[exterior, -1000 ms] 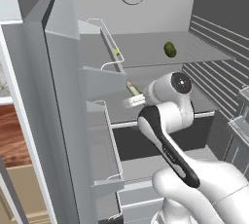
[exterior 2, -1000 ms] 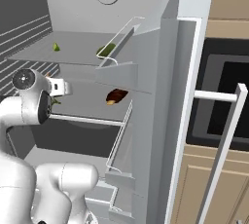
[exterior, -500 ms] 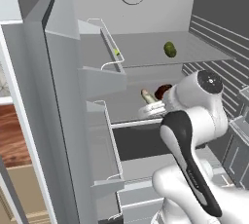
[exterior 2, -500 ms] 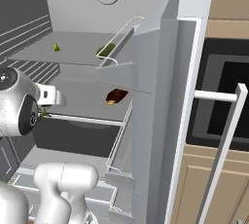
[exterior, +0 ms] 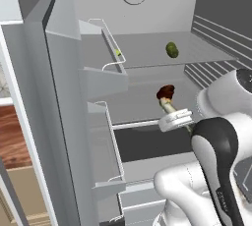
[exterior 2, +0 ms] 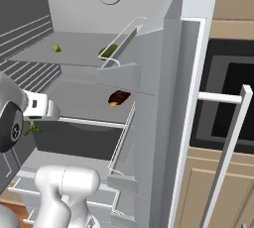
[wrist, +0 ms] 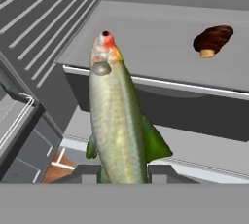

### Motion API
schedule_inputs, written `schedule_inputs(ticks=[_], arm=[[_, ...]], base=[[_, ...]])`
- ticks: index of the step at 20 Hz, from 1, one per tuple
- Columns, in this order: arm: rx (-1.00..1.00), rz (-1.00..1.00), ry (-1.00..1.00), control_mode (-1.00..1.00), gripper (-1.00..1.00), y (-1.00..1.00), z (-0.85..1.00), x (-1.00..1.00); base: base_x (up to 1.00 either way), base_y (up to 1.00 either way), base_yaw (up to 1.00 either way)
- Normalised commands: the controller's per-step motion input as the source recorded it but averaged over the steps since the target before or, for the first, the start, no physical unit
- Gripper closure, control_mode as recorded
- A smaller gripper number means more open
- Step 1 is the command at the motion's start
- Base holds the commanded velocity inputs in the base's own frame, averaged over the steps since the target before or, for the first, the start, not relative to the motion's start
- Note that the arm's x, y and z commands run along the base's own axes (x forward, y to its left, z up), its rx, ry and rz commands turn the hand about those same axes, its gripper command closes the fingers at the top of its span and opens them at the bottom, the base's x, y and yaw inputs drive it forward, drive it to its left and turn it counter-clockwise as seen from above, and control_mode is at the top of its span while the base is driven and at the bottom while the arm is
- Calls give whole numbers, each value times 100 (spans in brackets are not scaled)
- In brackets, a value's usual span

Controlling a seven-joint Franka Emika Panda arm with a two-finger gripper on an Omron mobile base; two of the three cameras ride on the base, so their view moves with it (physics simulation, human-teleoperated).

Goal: Gather the lemon wedge and cucumber from the fridge and place them on a tray on the dining counter. Then gather the fish and steak from the fridge and place them on the other tray.

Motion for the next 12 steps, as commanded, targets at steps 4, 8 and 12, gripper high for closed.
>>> schedule_inputs(ticks=[4,8,12], arm=[[-1,0,6,-100,100,-8,-12,-44],[0,0,0,-100,100,0,0,0],[0,0,-6,100,100,0,0,-14]], base=[[0,0,0],[0,0,0],[-10,0,0]])
